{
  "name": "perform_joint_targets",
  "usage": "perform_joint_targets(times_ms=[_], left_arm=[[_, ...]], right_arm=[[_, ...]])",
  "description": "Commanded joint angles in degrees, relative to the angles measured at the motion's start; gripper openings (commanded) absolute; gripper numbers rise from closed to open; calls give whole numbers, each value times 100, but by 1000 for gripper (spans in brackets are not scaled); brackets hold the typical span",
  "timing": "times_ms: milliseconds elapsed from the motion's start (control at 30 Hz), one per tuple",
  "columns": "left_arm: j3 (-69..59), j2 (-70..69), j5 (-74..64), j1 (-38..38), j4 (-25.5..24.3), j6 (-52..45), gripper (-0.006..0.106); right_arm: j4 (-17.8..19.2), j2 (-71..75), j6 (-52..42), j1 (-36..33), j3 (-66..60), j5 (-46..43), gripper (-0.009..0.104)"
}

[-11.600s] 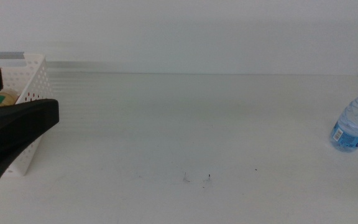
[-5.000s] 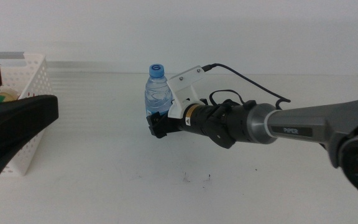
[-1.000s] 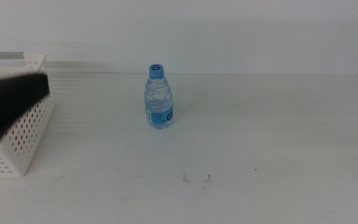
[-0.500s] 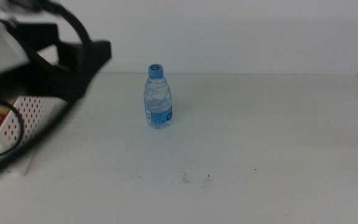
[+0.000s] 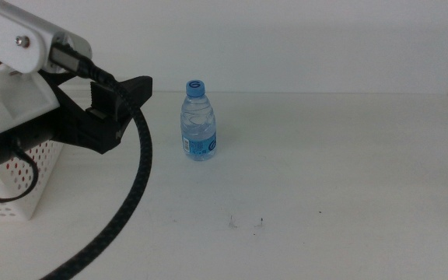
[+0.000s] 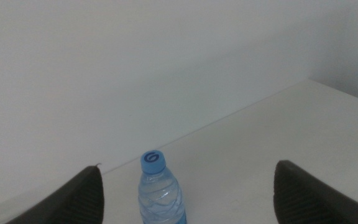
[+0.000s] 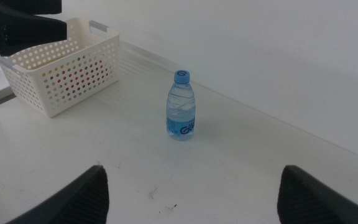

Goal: Use arms to grab the bottles and put them into the dustbin to the left of the table.

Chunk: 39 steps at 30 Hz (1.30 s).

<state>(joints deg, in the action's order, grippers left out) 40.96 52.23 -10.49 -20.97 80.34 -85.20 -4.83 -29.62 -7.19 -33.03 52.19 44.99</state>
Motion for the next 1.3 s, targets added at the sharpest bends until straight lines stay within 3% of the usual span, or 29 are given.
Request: perform_joint_targets(times_ms=[0, 33, 100, 200, 267, 333, 400, 533, 667, 767, 1067, 1267], left_arm=[[-24, -3, 45, -20, 132, -23, 94], [-24, -3, 45, -20, 132, -23, 94], [-34, -3, 315, -20, -800, 918, 94], [-49, -3, 908, -20, -3507, 4034, 94], [-118, -26, 1377, -20, -5641, 6196, 94], [-278, -55, 1879, -20, -6757, 7703, 94], [-455, -55, 2292, -20, -7422, 8445, 94], [-960, -55, 3072, -186, -7846, 8698, 94], [-1279, -44, 3390, -342, -8824, 9094, 94], [-1279, 17, 3384, -342, -9224, 9464, 94], [-1279, 1140, 3909, -356, -9228, 9764, 94], [-1291, 2185, 4735, -184, -8956, 9719, 94]], right_arm=[[11, -12, -14, -7, 40, -36, 84], [11, -12, -14, -7, 40, -36, 84], [11, -12, -14, -7, 40, -36, 84], [11, -12, -14, -7, 40, -36, 84], [-1, -12, -14, -7, 40, -36, 84], [-1, -12, -14, -7, 40, -36, 84], [-1, -12, -14, -7, 40, -36, 84], [-1, -12, -14, -7, 40, -36, 84], [-1, -12, -14, -7, 40, -36, 84], [-1, -12, -14, -7, 40, -36, 84], [-1, -12, -14, -7, 40, -36, 84], [-1, -12, -14, -7, 40, -36, 84]])
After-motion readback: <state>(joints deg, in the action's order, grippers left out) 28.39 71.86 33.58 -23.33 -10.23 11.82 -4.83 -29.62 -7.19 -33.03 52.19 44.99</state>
